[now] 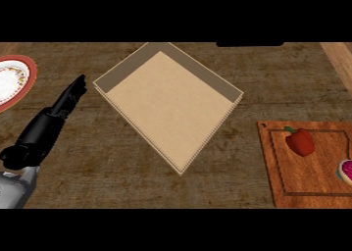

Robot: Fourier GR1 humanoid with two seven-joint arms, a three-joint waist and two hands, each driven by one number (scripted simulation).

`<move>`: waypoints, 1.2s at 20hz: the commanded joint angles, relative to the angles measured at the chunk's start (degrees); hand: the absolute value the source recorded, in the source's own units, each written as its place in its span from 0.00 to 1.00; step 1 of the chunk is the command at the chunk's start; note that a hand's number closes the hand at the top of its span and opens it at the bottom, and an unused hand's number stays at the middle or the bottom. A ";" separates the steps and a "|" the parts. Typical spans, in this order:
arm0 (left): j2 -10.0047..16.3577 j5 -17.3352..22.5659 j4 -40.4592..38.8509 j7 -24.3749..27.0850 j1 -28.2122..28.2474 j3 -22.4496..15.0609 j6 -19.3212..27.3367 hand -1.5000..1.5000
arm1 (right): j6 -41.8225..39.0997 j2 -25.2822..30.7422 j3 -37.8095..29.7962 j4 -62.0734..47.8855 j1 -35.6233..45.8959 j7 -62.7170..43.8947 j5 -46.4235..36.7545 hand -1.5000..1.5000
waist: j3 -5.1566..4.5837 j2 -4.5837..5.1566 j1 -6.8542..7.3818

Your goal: Pick the cupcake from the cutting board and place it in the cardboard box

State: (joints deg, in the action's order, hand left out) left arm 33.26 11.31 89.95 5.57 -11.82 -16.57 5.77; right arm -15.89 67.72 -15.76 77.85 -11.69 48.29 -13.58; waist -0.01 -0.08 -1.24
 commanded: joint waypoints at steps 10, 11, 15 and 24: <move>-1.11 -1.05 -3.46 2.41 -0.13 4.08 -4.61 0.50 | -3.37 -2.62 0.82 24.71 -10.53 -21.70 -14.23 0.00 | -0.06 -0.06 0.50; -2.32 -2.20 -4.26 3.66 0.62 3.50 -4.50 0.50 | -4.64 -3.61 -1.23 26.81 -13.03 -21.46 -14.20 0.00 | -0.06 -0.13 0.11; -2.80 -1.32 -2.15 -1.31 -2.04 5.23 -5.88 0.50 | -6.47 -8.64 2.07 30.99 -12.92 -27.10 -17.96 0.00 | -0.03 -0.06 0.57; -8.83 -8.86 -4.20 0.40 -2.12 3.82 -5.29 0.50 | -3.68 -17.04 4.87 26.41 -8.25 -27.14 -30.72 0.00 | 0.03 0.12 1.07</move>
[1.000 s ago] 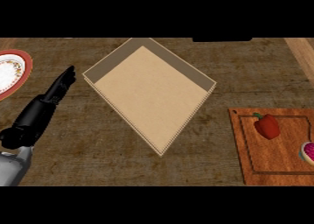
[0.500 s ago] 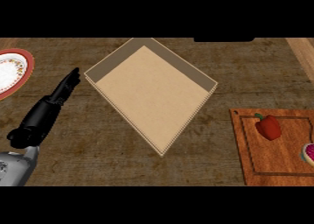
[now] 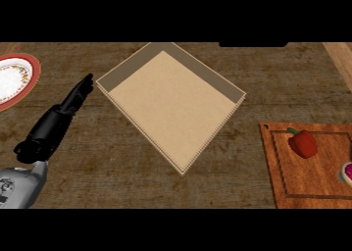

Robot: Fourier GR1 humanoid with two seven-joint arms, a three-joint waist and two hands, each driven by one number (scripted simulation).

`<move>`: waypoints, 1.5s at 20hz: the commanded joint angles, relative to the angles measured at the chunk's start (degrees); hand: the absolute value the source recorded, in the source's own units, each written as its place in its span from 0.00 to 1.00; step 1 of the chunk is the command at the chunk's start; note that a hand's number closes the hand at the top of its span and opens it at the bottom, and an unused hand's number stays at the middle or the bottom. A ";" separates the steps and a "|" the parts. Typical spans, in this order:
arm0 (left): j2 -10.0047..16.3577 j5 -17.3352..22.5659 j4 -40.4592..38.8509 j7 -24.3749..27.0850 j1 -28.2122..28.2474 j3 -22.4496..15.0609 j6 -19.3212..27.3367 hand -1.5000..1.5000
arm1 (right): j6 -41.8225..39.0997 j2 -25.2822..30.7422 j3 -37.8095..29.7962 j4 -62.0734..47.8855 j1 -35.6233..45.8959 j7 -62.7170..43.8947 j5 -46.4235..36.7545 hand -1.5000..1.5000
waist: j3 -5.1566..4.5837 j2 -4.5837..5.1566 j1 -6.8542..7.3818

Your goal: Pick the cupcake from the cutting board and place it in the cardboard box

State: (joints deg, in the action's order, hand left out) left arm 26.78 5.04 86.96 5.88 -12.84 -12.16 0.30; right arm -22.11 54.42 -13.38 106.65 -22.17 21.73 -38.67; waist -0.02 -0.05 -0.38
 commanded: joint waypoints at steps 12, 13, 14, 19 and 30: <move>-4.03 -4.04 1.01 -1.51 0.84 4.70 -4.31 0.50 | 1.84 -8.73 4.38 -13.29 12.02 1.78 -16.51 0.00 | 0.04 0.12 0.72; -7.43 -6.42 -0.19 -2.20 -0.17 2.88 -2.00 0.50 | -1.92 -8.34 1.42 -7.89 10.01 0.19 -15.16 0.00 | 0.02 0.05 0.22; -4.66 -4.76 3.35 -2.82 0.72 4.82 -4.74 0.50 | 5.30 -12.04 3.86 -9.17 5.90 2.13 -19.12 0.00 | 0.04 0.00 0.21; -8.46 -7.73 2.95 -0.66 4.32 4.24 -4.54 0.50 | 1.42 -13.11 3.58 -12.45 11.50 3.81 -20.10 0.00 | 0.02 0.03 0.35; -9.37 -9.16 1.87 -1.97 1.30 9.18 -8.96 0.50 | 3.26 -16.46 1.64 -20.13 15.91 5.77 -25.93 0.00 | 0.02 0.03 0.32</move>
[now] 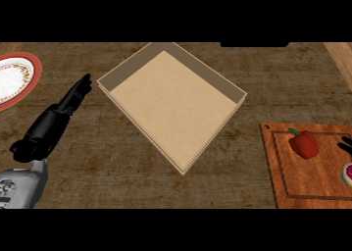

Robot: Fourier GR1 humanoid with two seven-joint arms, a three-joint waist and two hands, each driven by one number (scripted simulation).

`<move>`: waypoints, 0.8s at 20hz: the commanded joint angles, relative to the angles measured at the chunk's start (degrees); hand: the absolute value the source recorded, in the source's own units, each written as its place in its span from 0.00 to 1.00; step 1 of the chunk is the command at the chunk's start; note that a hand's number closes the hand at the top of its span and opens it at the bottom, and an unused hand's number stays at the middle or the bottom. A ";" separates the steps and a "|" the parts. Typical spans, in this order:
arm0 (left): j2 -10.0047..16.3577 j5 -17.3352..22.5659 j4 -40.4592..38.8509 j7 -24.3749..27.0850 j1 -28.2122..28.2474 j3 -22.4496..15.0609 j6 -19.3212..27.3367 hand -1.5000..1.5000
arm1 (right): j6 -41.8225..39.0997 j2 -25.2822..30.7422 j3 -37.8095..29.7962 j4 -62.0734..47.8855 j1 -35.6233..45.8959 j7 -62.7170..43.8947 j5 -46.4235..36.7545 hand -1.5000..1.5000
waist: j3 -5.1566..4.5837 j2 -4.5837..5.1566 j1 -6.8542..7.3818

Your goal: Pick the cupcake from the cutting board and place it in the cardboard box

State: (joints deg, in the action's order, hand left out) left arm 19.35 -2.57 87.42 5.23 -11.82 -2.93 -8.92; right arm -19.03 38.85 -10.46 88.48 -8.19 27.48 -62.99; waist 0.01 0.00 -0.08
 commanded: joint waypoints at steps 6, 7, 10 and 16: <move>-4.47 -3.81 -3.37 0.74 -2.38 0.16 0.89 0.50 | 9.68 -3.41 0.49 -14.66 4.36 3.03 -6.75 0.00 | 0.01 0.06 0.04; 0.19 -0.24 1.06 0.31 1.30 3.73 -4.21 0.50 | 4.95 -0.60 -2.68 -11.43 2.81 5.34 -3.59 0.00 | -0.01 -0.04 0.09; -1.58 -1.99 -1.24 -1.16 -2.20 4.01 -3.26 0.50 | 5.52 -2.74 0.00 -13.14 5.31 5.53 -6.16 0.00 | -0.01 0.00 0.07; -3.35 -4.44 2.03 2.07 3.73 1.85 -1.95 0.50 | 19.32 -5.73 1.68 -17.64 6.20 10.82 -8.35 1.00 | 0.02 -0.02 0.28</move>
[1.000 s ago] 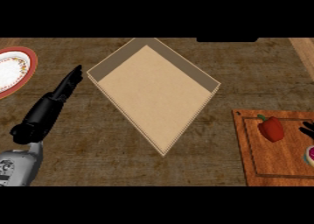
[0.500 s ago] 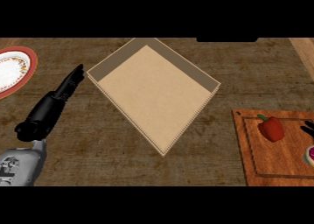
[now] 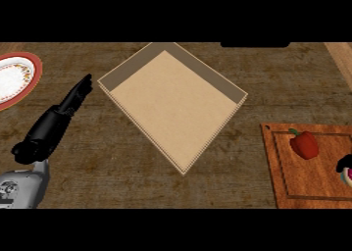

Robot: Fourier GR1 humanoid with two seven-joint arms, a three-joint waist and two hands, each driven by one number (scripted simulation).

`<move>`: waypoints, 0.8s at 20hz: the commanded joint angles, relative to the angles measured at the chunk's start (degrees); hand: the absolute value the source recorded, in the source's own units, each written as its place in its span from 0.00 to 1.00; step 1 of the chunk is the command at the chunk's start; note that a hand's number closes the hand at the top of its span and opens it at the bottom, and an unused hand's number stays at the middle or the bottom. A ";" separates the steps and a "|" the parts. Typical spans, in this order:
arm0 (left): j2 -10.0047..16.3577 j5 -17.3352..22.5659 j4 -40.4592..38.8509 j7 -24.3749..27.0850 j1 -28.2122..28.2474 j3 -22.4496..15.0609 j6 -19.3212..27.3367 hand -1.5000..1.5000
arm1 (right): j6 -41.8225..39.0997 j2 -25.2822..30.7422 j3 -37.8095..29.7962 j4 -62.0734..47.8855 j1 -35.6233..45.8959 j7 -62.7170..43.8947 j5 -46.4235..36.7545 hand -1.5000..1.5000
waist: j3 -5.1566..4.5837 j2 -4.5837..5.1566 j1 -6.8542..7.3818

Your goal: Pick the cupcake from the cutting board and place it in the cardboard box

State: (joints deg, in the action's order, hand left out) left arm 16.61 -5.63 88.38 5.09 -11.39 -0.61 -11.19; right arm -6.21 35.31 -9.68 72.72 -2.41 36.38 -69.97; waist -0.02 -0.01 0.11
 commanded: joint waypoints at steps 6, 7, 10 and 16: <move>-1.72 -1.35 0.57 -2.11 -1.04 0.61 -0.42 0.50 | 9.45 -4.42 0.57 -0.27 1.97 3.00 -1.37 1.00 | 0.02 -0.01 -0.17; -0.48 -1.10 -1.37 1.10 -0.44 1.00 -0.90 0.50 | 1.12 -11.30 7.62 8.81 4.38 -5.91 -3.75 1.00 | -0.11 -0.09 0.04; -1.71 -0.82 -0.45 -0.98 -3.30 -1.90 -2.40 0.50 | -1.58 -24.31 16.21 7.12 10.72 -11.38 -5.47 1.00 | -0.20 0.89 5.80; -3.02 -0.77 -0.25 -0.04 -4.87 -4.10 -3.55 0.50 | -2.71 -34.85 24.36 7.11 19.66 -23.92 -5.53 1.00 | -0.10 1.32 10.76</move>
State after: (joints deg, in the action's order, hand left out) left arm 14.27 -6.50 88.14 4.80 -15.10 -3.41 -13.87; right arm -7.98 7.26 8.75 80.24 11.31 20.52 -75.29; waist -0.63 0.82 7.94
